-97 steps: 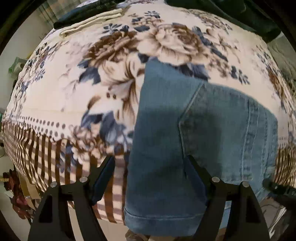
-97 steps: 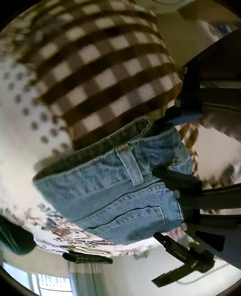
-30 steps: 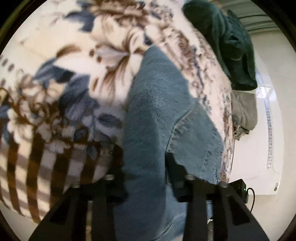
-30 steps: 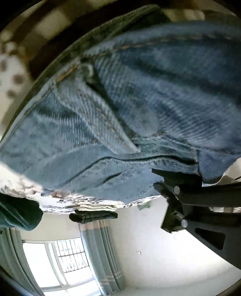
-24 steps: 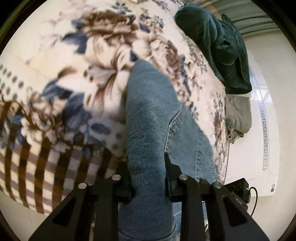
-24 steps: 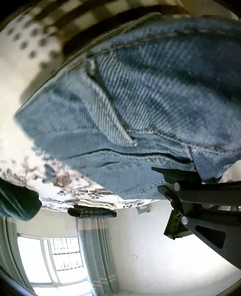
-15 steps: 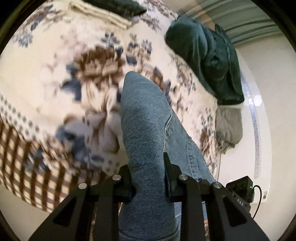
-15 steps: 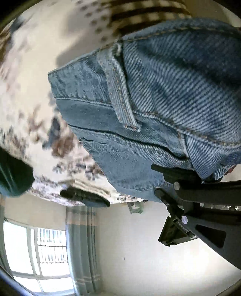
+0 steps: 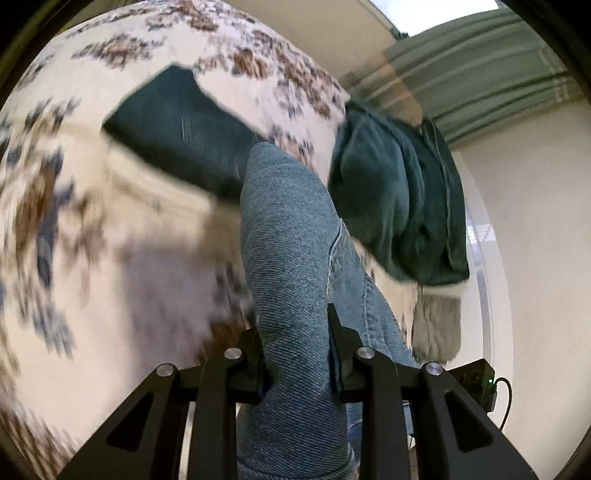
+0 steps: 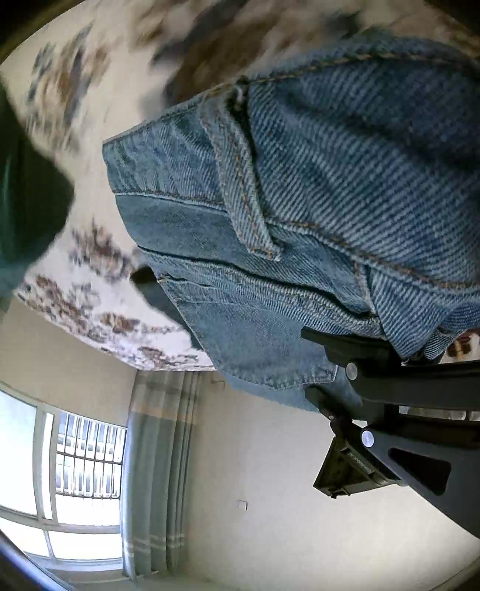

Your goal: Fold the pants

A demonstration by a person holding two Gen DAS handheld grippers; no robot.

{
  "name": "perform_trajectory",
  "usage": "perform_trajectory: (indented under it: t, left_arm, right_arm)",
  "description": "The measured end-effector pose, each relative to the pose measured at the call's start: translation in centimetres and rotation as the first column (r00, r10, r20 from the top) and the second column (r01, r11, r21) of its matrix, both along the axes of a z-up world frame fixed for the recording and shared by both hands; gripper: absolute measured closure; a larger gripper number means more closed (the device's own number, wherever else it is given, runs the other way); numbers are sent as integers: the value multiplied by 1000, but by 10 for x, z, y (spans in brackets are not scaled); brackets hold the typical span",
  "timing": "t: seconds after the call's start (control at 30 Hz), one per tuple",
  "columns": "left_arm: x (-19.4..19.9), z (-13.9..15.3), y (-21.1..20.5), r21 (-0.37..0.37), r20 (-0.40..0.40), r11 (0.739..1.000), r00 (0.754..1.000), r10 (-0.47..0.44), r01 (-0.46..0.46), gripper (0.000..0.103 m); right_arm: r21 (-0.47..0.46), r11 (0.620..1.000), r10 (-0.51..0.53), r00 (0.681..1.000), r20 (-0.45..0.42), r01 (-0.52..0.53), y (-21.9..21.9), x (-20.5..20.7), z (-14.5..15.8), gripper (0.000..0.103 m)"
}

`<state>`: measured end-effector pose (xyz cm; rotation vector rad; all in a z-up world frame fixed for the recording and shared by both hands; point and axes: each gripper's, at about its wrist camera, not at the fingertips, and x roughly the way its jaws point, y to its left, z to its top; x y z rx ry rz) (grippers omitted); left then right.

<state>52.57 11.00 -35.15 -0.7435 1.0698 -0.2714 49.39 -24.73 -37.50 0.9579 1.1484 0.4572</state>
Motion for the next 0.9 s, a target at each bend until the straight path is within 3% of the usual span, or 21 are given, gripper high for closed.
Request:
perform_trajectory:
  t: [0.27, 0.43, 0.53, 0.63, 0.73, 0.9]
  left_arm:
    - [163, -23, 117, 30, 82, 999, 996, 24, -27, 81]
    - [221, -76, 165, 70, 56, 997, 998, 18, -22, 81]
    - [230, -121, 179, 93, -26, 996, 1000, 9, -6, 81]
    - [224, -137, 191, 94, -38, 996, 999, 10, -6, 80]
    - [212, -139, 193, 64, -54, 998, 998, 23, -20, 79]
    - [203, -128, 192, 107, -75, 994, 996, 45, -37, 73]
  right_arm:
    - [-18, 999, 35, 996, 84, -33, 137, 188, -16, 69]
    - [-33, 998, 49, 998, 42, -48, 189, 264, -66, 69]
    - [-52, 997, 60, 998, -27, -61, 196, 274, -94, 67]
    - [-73, 993, 88, 993, -81, -94, 194, 276, -106, 58]
    - [-108, 992, 54, 993, -107, -66, 176, 275, -103, 47]
    - [-163, 986, 14, 991, -136, -36, 155, 273, -100, 47]
